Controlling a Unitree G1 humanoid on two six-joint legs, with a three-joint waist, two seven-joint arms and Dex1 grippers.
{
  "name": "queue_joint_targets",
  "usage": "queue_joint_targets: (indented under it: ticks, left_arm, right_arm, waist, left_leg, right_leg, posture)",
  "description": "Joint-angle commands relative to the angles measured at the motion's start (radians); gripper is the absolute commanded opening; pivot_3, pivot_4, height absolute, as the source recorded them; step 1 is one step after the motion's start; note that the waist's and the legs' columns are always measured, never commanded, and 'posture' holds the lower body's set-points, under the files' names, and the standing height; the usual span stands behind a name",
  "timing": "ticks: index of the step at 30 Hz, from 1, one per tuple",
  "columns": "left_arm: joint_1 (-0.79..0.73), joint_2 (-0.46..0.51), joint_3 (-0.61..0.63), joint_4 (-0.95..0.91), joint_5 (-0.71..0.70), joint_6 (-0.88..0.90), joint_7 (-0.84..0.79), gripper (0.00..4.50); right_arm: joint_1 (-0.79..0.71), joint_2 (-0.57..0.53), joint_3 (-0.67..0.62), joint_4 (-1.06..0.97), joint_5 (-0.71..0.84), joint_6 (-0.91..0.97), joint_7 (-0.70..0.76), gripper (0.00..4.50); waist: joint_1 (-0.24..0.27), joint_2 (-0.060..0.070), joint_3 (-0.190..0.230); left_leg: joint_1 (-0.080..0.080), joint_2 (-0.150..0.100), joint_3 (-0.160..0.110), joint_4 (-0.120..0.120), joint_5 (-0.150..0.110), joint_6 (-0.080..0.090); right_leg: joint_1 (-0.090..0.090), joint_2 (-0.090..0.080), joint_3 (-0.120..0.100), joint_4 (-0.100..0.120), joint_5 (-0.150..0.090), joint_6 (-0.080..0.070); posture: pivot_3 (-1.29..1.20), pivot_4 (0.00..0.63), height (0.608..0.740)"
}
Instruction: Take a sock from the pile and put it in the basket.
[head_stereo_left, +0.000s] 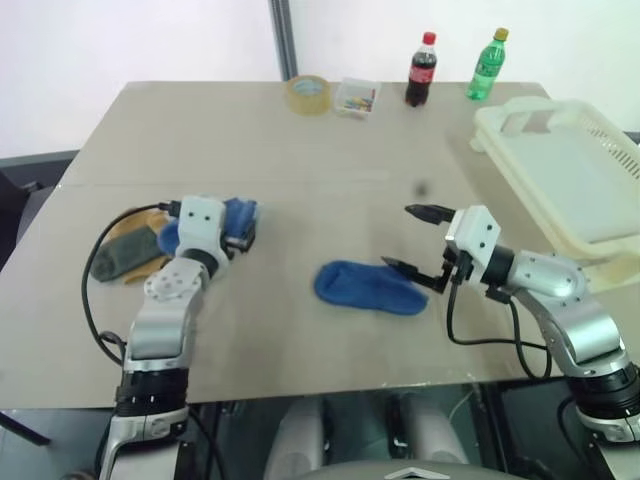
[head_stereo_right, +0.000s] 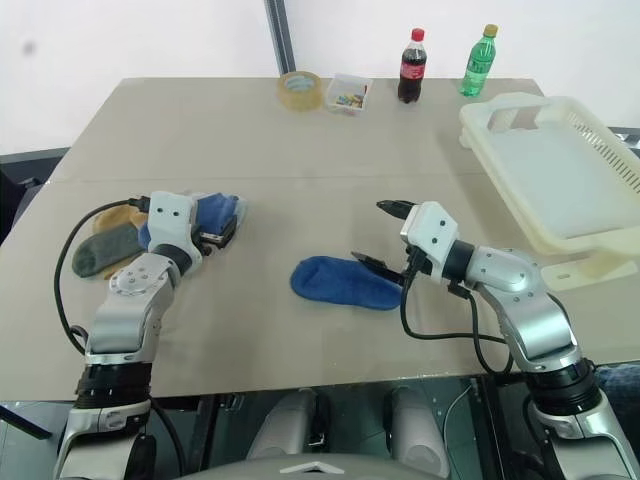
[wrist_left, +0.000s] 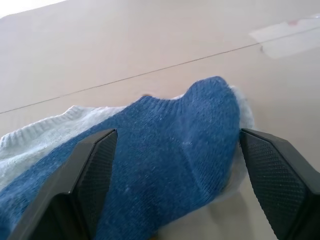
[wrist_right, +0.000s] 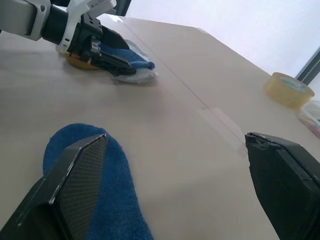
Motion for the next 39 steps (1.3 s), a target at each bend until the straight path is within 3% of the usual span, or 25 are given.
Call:
queue_joint_targets:
  ticks: [1, 3, 8, 10, 31, 34, 39]
  left_arm:
    - [-0.035, -0.017, -0.01, 0.008, 0.014, -0.026, 0.021, 3.6]
    - [-0.04, -0.025, -0.008, 0.009, 0.01, -0.035, 0.02, 2.97]
    - [-0.038, -0.03, -0.001, -0.002, -0.004, -0.051, 0.005, 0.58]
    - [-0.035, -0.031, 0.002, -0.008, -0.01, -0.058, 0.0, 0.14]
    - [-0.009, -0.066, 0.115, -0.062, -0.163, -0.05, -0.008, 0.14]
    - [0.006, -0.052, 0.113, -0.057, -0.163, -0.043, -0.02, 0.88]
    - [-0.003, -0.026, 0.11, -0.024, -0.146, -0.056, -0.018, 3.07]
  right_arm:
    - [-0.021, -0.006, -0.028, -0.022, 0.001, -0.019, 0.003, 4.5]
    - [-0.02, -0.008, -0.03, -0.025, 0.0, -0.018, 0.003, 4.5]
    - [-0.014, -0.011, -0.034, -0.031, -0.001, -0.016, 0.001, 4.5]
    - [-0.013, -0.011, -0.033, -0.032, -0.002, -0.015, -0.001, 4.5]
    - [-0.017, 0.002, -0.021, -0.018, -0.011, -0.03, -0.003, 4.5]
    - [-0.015, 0.007, -0.016, -0.016, -0.013, -0.033, -0.006, 4.5]
    - [-0.011, 0.013, -0.016, -0.014, -0.018, -0.036, -0.012, 4.5]
  waist:
    - [0.0, 0.0, 0.0]
    - [0.0, 0.0, 0.0]
    - [0.0, 0.0, 0.0]
    - [-0.001, 0.0, 0.0]
    - [-0.001, 0.0, 0.0]
    - [-0.001, 0.0, 0.0]
    - [-0.001, 0.0, 0.0]
  left_leg:
    - [0.0, 0.0, 0.0, 0.0, 0.0, 0.0]
    - [0.0, 0.0, 0.0, 0.0, 0.0, 0.0]
    - [0.0, 0.0, 0.0, 0.0, 0.0, 0.0]
    - [0.0, 0.0, 0.0, 0.0, 0.0, 0.0]
    - [0.0, 0.0, 0.0, 0.0, 0.0, 0.0]
    - [0.0, 0.0, 0.0, 0.0, 0.0, 0.0]
    - [0.0, 0.0, 0.0, 0.0, 0.0, 0.0]
  right_leg:
    - [0.0, 0.0, 0.0, 0.0, 0.0, 0.0]
    - [0.0, 0.0, 0.0, 0.0, 0.0, 0.0]
    - [0.0, 0.0, 0.0, 0.0, 0.0, 0.0]
    - [0.0, 0.0, 0.0, 0.0, 0.0, 0.0]
    - [0.0, 0.0, 0.0, 0.0, 0.0, 0.0]
    - [0.0, 0.0, 0.0, 0.0, 0.0, 0.0]
    - [0.0, 0.0, 0.0, 0.0, 0.0, 0.0]
  posture:
    - [0.0, 0.15, 0.74]
    - [0.0, 0.15, 0.74]
    - [0.0, 0.15, 0.74]
    - [0.0, 0.15, 0.74]
    - [0.0, 0.15, 0.74]
    - [0.0, 0.15, 0.74]
    - [0.0, 0.15, 0.74]
